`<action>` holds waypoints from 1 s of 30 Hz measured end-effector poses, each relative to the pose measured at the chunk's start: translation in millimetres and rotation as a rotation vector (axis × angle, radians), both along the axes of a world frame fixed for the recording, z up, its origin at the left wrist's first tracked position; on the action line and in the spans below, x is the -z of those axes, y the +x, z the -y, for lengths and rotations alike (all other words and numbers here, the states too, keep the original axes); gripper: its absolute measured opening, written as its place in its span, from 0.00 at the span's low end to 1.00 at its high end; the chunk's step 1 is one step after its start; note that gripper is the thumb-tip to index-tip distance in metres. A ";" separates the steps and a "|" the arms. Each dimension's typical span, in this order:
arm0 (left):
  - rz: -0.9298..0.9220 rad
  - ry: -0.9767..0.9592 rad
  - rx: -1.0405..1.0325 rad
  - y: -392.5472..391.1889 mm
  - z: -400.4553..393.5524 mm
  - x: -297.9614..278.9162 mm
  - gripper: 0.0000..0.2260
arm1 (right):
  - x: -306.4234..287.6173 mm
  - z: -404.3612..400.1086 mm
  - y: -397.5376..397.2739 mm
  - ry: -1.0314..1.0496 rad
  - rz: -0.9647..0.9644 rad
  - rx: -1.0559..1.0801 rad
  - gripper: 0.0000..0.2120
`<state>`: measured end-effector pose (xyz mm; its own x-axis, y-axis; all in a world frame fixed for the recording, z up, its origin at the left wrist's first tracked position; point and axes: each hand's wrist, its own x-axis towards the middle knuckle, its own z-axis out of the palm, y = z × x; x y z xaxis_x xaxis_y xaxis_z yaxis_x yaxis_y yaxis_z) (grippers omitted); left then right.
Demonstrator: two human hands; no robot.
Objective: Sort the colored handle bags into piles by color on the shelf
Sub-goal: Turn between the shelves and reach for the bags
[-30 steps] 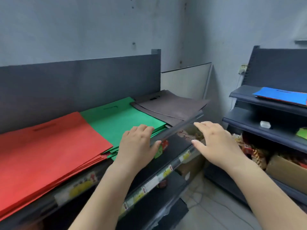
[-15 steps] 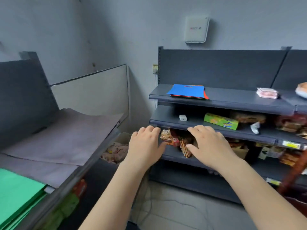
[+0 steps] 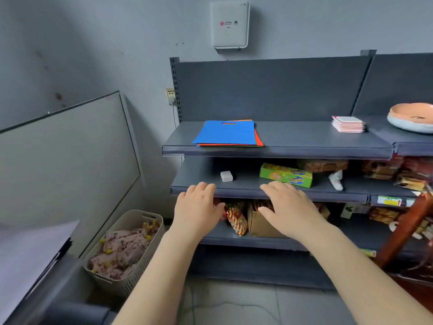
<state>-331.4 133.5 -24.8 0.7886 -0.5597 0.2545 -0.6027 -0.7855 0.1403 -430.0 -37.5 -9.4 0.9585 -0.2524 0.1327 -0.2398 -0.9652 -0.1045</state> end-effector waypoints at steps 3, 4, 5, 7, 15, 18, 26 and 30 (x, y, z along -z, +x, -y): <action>-0.018 0.016 -0.022 32.3 26.6 6.9 0.19 | 6.8 31.1 34.4 0.020 -0.012 -0.033 0.26; -0.021 0.021 -0.032 42.7 35.2 8.6 0.19 | 8.3 41.3 46.0 0.024 -0.014 -0.046 0.26; -0.027 0.027 -0.045 53.3 43.3 9.9 0.20 | 9.2 51.4 57.7 0.030 -0.016 -0.058 0.25; -0.047 0.037 -0.075 75.0 58.6 12.0 0.21 | 10.3 72.6 81.0 0.045 -0.025 -0.081 0.25; -0.094 -0.023 -0.138 160.4 108.0 19.6 0.22 | 16.0 140.7 175.7 0.091 -0.031 -0.125 0.24; -0.028 -0.054 -0.150 194.4 123.5 17.3 0.21 | 14.6 158.2 208.8 0.055 -0.014 -0.114 0.22; -0.088 -0.017 -0.154 282.9 158.2 26.1 0.20 | 16.3 197.7 283.0 0.139 -0.089 0.025 0.16; -0.105 0.000 -0.102 304.1 167.7 43.0 0.20 | 27.5 209.7 309.5 0.266 -0.095 0.160 0.19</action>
